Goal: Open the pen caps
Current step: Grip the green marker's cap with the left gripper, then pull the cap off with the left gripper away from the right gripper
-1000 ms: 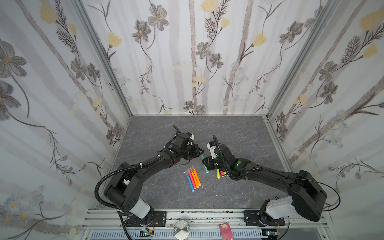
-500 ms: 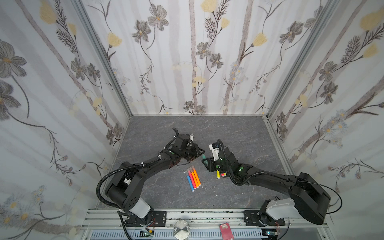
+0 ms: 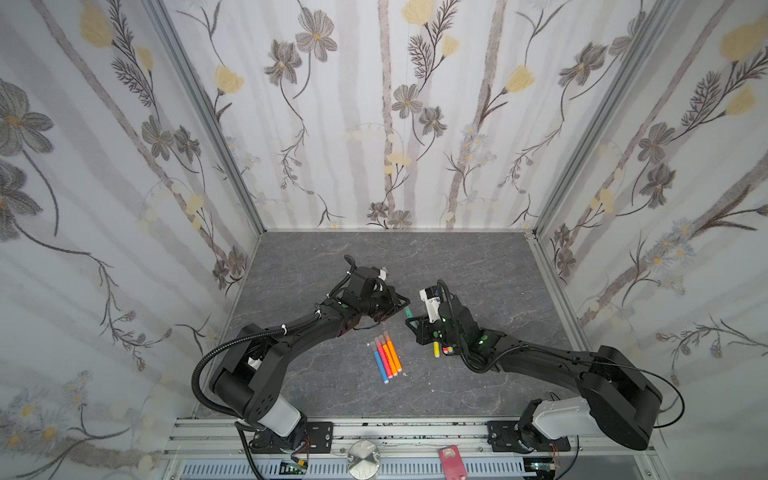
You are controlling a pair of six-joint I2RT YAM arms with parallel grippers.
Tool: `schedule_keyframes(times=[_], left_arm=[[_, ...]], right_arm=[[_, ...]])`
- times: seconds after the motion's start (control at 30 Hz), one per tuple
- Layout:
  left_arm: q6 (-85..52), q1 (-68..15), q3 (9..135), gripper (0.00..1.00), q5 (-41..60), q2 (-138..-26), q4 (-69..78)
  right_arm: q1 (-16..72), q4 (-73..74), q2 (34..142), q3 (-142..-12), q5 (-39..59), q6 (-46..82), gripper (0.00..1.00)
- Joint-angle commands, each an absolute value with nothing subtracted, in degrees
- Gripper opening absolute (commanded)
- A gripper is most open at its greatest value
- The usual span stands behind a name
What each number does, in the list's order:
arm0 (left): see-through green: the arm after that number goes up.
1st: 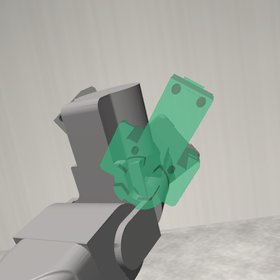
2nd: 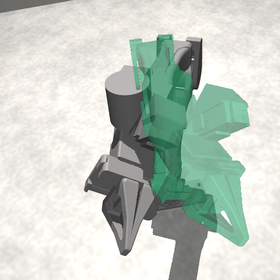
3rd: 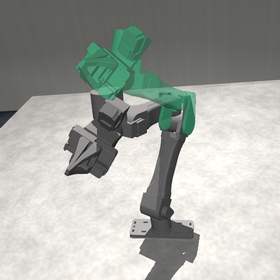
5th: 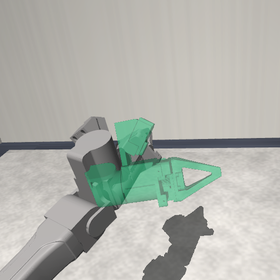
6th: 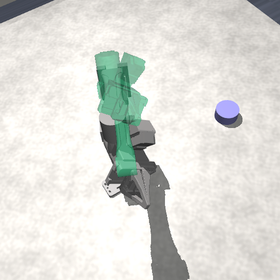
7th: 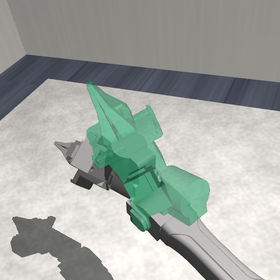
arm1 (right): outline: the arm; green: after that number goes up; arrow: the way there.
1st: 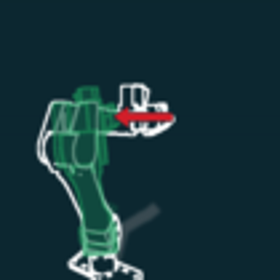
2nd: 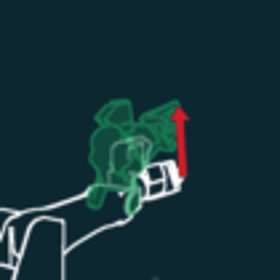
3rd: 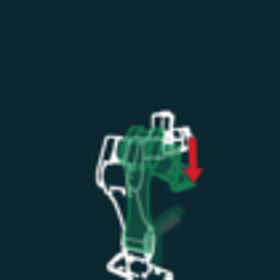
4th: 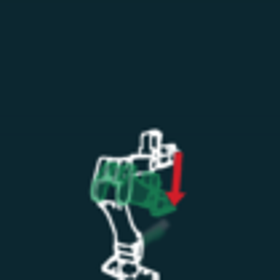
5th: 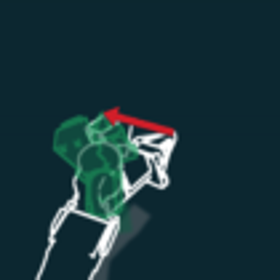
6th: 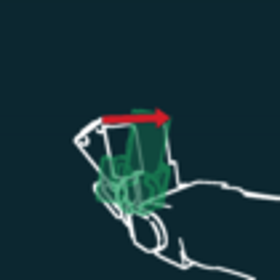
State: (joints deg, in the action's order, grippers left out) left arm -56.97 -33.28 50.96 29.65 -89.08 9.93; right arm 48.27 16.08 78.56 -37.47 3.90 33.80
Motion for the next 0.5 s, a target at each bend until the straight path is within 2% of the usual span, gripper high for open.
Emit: schedule_keyframes(times=[0.0, 0.47], left_arm=[[-55.96, -32.47, 50.57, 0.00, 27.78, -89.01, 11.32], [-48.76, -27.85, 57.30, 0.00, 25.27, -92.22, 4.47]], right_arm=[[48.31, 17.72, 77.75, -37.20, 2.81, 33.44, 0.00], [48.91, 16.18, 74.07, -34.37, 3.73, 34.72, 0.00]])
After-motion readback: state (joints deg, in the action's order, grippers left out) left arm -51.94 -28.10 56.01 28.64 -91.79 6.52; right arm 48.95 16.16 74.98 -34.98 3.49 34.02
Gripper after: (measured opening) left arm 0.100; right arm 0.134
